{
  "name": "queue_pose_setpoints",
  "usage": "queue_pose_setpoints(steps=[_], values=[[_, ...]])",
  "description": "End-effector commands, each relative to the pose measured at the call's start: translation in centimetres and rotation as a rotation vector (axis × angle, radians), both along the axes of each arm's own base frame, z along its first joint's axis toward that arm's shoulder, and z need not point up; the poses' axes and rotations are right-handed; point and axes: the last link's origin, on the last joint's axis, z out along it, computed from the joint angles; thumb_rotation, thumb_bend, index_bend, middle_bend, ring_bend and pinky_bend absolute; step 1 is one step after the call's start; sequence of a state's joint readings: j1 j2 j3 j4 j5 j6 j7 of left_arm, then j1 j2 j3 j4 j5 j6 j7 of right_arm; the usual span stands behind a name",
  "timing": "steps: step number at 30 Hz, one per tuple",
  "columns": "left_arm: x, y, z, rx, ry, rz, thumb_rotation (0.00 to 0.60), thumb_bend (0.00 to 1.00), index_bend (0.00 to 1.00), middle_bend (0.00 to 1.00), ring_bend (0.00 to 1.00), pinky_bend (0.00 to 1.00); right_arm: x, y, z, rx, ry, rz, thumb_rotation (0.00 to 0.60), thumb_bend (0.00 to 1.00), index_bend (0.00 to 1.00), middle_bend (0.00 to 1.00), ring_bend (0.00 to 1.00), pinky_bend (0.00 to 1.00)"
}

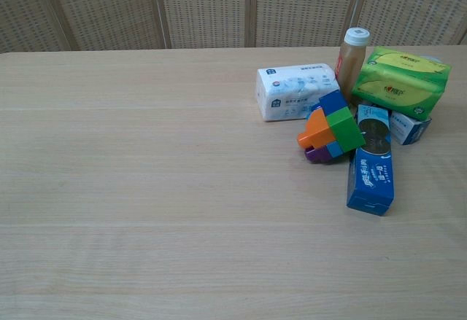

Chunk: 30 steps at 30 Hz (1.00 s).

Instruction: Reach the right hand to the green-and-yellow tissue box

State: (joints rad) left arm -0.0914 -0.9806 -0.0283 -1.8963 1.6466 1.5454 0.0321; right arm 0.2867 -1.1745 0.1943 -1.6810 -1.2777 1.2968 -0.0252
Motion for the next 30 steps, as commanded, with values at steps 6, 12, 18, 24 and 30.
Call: queue_pose_setpoints(steps=[6, 12, 18, 24, 30], values=[[0.0, 0.2, -0.2, -0.006, -0.004, 0.001, 0.600, 0.32, 0.05, 0.05, 0.00, 0.00, 0.0, -0.3, -0.7, 0.018, -0.013, -0.002, 0.535, 0.00, 0.00, 0.00, 0.00, 0.00], [0.2, 0.3, -0.2, -0.004, -0.007, -0.006, 0.600, 0.32, 0.05, 0.05, 0.00, 0.00, 0.8, -1.8, -1.7, 0.048, -0.081, 0.030, 0.536, 0.00, 0.00, 0.00, 0.00, 0.00], [0.1, 0.3, -0.4, -0.011, -0.009, -0.004, 0.600, 0.32, 0.05, 0.05, 0.00, 0.00, 1.7, -4.9, -3.9, 0.081, -0.105, 0.047, 0.502, 0.00, 0.00, 0.00, 0.00, 0.00], [-0.4, 0.3, -0.1, -0.002, -0.014, 0.013, 0.600, 0.32, 0.05, 0.05, 0.00, 0.00, 2.4, -7.1, -6.2, 0.128, -0.089, 0.043, 0.470, 0.00, 0.00, 0.00, 0.00, 0.00], [-0.7, 0.4, -0.2, -0.007, -0.016, 0.016, 0.600, 0.32, 0.05, 0.05, 0.00, 0.00, 2.7, -9.0, -7.8, 0.167, -0.085, 0.008, 0.435, 0.00, 0.00, 0.00, 0.00, 0.00]])
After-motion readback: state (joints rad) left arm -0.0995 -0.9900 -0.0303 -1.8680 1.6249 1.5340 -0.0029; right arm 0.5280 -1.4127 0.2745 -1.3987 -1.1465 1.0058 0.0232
